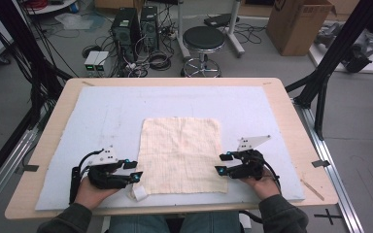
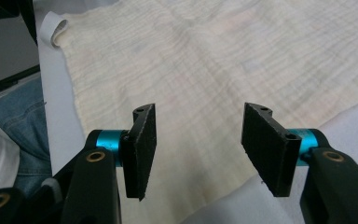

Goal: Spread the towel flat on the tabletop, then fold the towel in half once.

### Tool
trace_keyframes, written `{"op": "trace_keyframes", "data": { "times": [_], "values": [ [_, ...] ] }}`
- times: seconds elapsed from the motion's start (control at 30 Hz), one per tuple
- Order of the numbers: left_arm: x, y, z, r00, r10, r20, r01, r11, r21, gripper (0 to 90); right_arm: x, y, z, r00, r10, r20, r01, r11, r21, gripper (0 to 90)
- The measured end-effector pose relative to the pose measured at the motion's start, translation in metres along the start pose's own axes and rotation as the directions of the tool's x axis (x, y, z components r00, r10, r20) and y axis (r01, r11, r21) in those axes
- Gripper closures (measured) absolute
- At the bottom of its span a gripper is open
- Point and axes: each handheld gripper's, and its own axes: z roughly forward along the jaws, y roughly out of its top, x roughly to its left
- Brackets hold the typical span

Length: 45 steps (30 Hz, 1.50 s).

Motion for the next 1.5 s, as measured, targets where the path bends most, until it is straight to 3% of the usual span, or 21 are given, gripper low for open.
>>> {"op": "trace_keyframes", "data": {
  "times": [0.27,0.4,0.7,0.87,1.23,1.33,1.5],
  "values": [
    [0.008,0.010,0.000,0.9998,-0.022,-0.001,0.022,0.9996,-0.019,46.4,-0.006,0.004,-0.002,0.9992,0.015,0.036,-0.015,1.000,-0.007,36.5],
    [0.010,0.014,0.003,0.9997,-0.018,-0.015,0.018,0.9998,-0.011,46.2,-0.008,0.010,-0.003,0.9985,-0.008,0.055,0.009,1.000,-0.007,35.2],
    [0.009,0.020,0.008,0.9998,0.001,-0.021,-0.001,1.0000,0.001,45.6,-0.012,0.014,0.001,0.9988,-0.011,0.048,0.012,1.000,-0.006,35.2],
    [0.013,0.024,0.009,0.9997,-0.009,-0.023,0.009,1.0000,0.001,45.2,-0.015,0.016,0.001,0.9985,-0.014,0.054,0.014,1.000,-0.004,35.2],
    [0.040,0.052,0.023,0.9992,-0.015,-0.038,0.015,0.9999,0.004,49.3,-0.040,0.032,0.002,0.9953,0.009,0.096,-0.009,1.000,-0.003,37.5],
    [0.049,0.058,0.027,0.9985,-0.043,-0.033,0.042,0.9990,-0.016,50.0,-0.049,0.035,0.003,0.9936,0.016,0.112,-0.016,1.000,0.000,38.3],
    [0.065,0.061,0.032,0.9934,-0.091,-0.071,0.089,0.9956,-0.029,50.7,-0.062,0.045,0.004,0.9900,0.033,0.137,-0.033,0.999,-0.008,39.8]
  ]
}}
